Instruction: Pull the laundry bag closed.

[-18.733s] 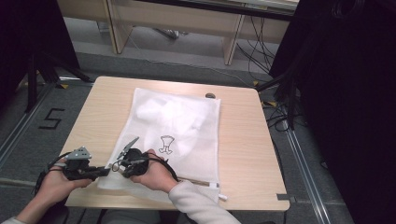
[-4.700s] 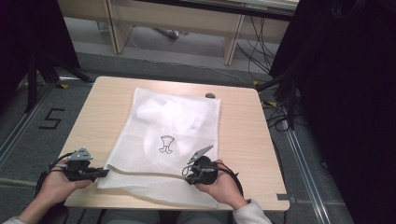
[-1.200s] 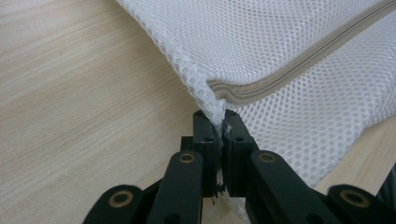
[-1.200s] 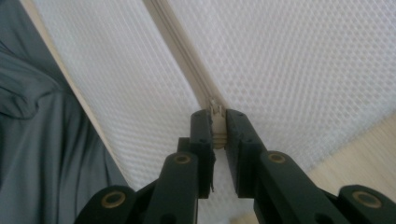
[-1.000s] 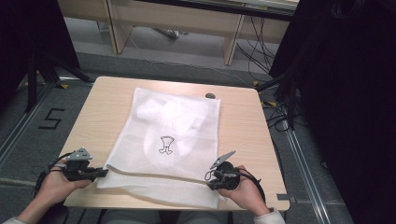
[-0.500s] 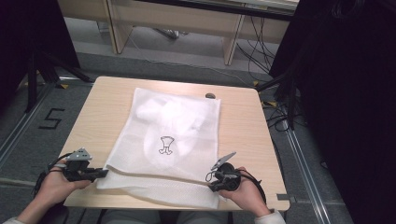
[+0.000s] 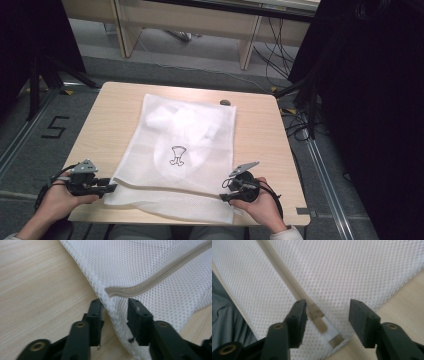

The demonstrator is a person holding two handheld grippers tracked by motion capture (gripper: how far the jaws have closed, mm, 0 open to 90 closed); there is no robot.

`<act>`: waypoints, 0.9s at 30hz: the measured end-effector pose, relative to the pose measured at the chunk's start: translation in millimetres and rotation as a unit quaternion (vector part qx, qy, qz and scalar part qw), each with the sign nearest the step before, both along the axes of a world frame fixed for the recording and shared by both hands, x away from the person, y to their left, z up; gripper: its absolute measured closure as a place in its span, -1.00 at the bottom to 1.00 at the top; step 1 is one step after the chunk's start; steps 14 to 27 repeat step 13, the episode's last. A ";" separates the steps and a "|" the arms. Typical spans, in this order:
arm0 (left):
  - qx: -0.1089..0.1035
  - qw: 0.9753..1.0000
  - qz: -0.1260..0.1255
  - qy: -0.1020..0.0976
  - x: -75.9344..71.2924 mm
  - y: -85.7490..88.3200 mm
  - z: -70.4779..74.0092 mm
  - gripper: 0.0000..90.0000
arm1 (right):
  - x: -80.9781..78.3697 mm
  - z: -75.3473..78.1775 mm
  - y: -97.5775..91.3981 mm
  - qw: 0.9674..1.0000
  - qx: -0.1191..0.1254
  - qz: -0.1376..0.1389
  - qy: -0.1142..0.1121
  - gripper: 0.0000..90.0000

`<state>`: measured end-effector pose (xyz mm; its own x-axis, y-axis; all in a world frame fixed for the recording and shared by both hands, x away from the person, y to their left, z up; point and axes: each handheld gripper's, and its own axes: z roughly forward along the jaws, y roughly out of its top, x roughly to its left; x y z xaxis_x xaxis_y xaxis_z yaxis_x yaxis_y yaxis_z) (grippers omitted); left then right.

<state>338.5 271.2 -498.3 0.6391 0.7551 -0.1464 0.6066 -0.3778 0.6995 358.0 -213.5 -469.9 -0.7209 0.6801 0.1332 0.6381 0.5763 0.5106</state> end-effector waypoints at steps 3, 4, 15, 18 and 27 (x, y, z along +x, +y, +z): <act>0.005 1.000 -0.001 -0.025 0.0 1.5 1.5 0.02 | 2.2 0.8 -2.5 0.999 0.030 -0.022 -0.027 -0.11; -0.006 0.999 0.004 -0.042 0.5 0.6 0.3 -0.07 | 3.1 2.3 -4.3 0.999 0.019 -0.022 -0.028 -0.14; -0.014 0.998 0.008 -0.065 1.5 -3.8 3.1 -0.43 | 7.2 0.5 -7.0 0.997 0.032 -0.031 -0.066 -0.20; -0.014 0.998 0.008 -0.065 1.5 -3.8 3.1 -0.43 | 7.2 0.5 -7.0 0.997 0.032 -0.031 -0.066 -0.20; -0.014 0.998 0.008 -0.065 1.5 -3.8 3.1 -0.43 | 7.2 0.5 -7.0 0.997 0.032 -0.031 -0.066 -0.20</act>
